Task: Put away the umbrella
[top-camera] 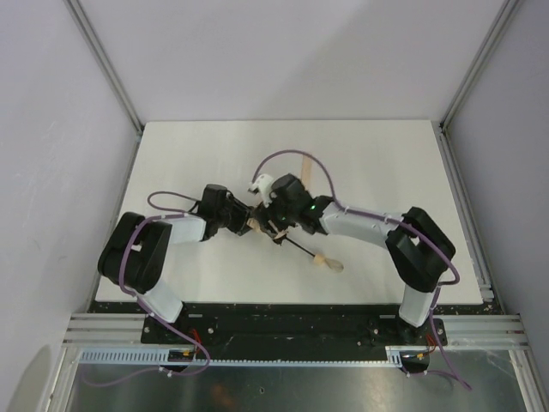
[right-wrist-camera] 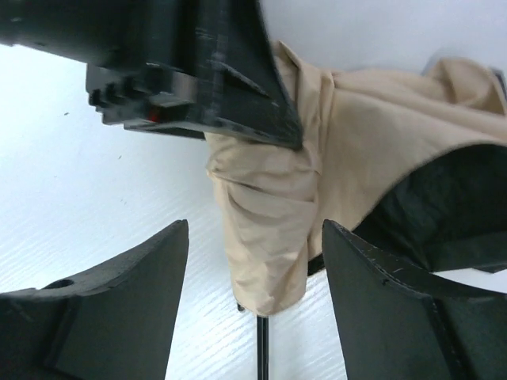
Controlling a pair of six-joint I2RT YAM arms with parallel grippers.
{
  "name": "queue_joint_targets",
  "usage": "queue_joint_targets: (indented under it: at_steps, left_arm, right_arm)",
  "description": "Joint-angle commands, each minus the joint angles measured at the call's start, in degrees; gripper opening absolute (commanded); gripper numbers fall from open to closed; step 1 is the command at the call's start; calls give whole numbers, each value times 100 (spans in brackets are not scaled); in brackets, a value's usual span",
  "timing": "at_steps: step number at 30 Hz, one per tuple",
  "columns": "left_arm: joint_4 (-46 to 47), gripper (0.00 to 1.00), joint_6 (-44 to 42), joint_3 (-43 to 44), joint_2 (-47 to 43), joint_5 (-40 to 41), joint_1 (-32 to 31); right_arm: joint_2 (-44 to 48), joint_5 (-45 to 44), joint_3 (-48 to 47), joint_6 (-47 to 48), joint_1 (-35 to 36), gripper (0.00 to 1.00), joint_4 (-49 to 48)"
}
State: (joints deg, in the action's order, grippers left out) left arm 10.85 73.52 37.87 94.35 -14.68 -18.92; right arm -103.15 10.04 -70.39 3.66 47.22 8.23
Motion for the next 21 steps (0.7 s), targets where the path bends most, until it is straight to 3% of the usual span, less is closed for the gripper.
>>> queue_joint_targets:
  at_steps: [1, 6, 11, 18, 21]
  left_arm:
    - [-1725, 0, -245, 91, 159, 310, 32]
    - [-2018, 0, -230, 220, 167, 220, 45]
    - [-2190, 0, -238, 272, 135, 219, 47]
    - [-2272, 0, -251, 293, 192, 149, 70]
    - [-2284, 0, -260, 306, 196, 119, 78]
  right_arm:
    - [-25, -2277, -29, 1160, 882, 72, -475]
    - [-569, -3567, 200, 1911, 1556, 71, -1680]
    - [-1220, -4465, 294, 2404, 1767, 69, -2514]
    - [-1612, -4639, 496, 2384, 1589, 68, -2696]
    - [-1672, -4430, 551, 2236, 1396, 60, -2540]
